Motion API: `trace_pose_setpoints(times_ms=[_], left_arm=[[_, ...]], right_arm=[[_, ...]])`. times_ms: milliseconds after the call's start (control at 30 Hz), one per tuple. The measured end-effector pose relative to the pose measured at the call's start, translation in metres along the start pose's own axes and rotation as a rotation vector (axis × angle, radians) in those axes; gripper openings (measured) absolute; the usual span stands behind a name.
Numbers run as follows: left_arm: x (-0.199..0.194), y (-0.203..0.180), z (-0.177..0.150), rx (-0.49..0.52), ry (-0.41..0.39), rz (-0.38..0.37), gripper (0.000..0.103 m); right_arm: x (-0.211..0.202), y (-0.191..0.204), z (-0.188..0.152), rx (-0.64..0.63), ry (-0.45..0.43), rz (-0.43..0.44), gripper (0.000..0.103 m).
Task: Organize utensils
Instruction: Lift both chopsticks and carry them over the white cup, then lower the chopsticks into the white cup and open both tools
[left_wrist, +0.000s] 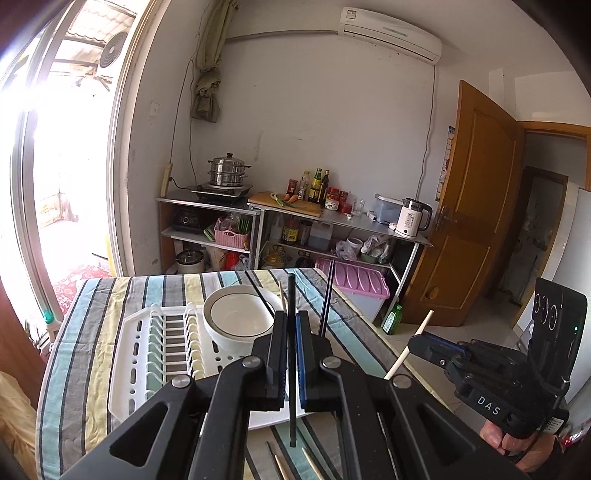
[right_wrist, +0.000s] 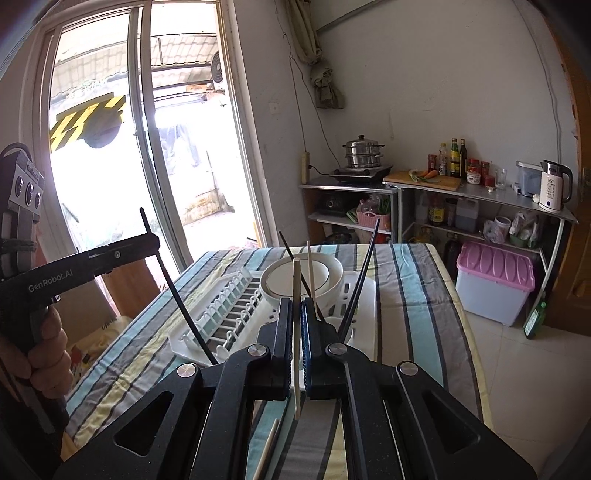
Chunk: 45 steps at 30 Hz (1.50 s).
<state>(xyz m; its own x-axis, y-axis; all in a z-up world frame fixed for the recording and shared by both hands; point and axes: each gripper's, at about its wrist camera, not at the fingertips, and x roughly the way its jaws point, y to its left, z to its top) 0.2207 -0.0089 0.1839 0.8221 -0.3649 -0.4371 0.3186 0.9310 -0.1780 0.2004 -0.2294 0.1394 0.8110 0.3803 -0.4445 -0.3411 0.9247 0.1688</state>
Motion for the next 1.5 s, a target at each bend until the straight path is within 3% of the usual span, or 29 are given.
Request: trace_pose_setpoints(times_ms=[367, 567, 1067, 1500], left_arm=[[0.05, -0.023, 0.05, 0.017, -0.043, -0.045, 0.004], [0.085, -0.018, 0.059, -0.004, -0.032, -0.06, 0.004], [0.159, 0.022, 0.015, -0.077, 0.11, -0.034, 0.004], [0.158, 0.032, 0.009, -0.082, 0.101, -0.003, 0.005]], right_arm=[[0.018, -0.016, 0.044, 0.001, -0.063, -0.029, 0.004], [0.04, -0.033, 0.051, 0.032, -0.061, -0.035, 0.004], [0.104, -0.069, 0.018, 0.097, 0.082, -0.056, 0.004], [0.105, -0.073, 0.017, 0.103, 0.109, -0.069, 0.007]])
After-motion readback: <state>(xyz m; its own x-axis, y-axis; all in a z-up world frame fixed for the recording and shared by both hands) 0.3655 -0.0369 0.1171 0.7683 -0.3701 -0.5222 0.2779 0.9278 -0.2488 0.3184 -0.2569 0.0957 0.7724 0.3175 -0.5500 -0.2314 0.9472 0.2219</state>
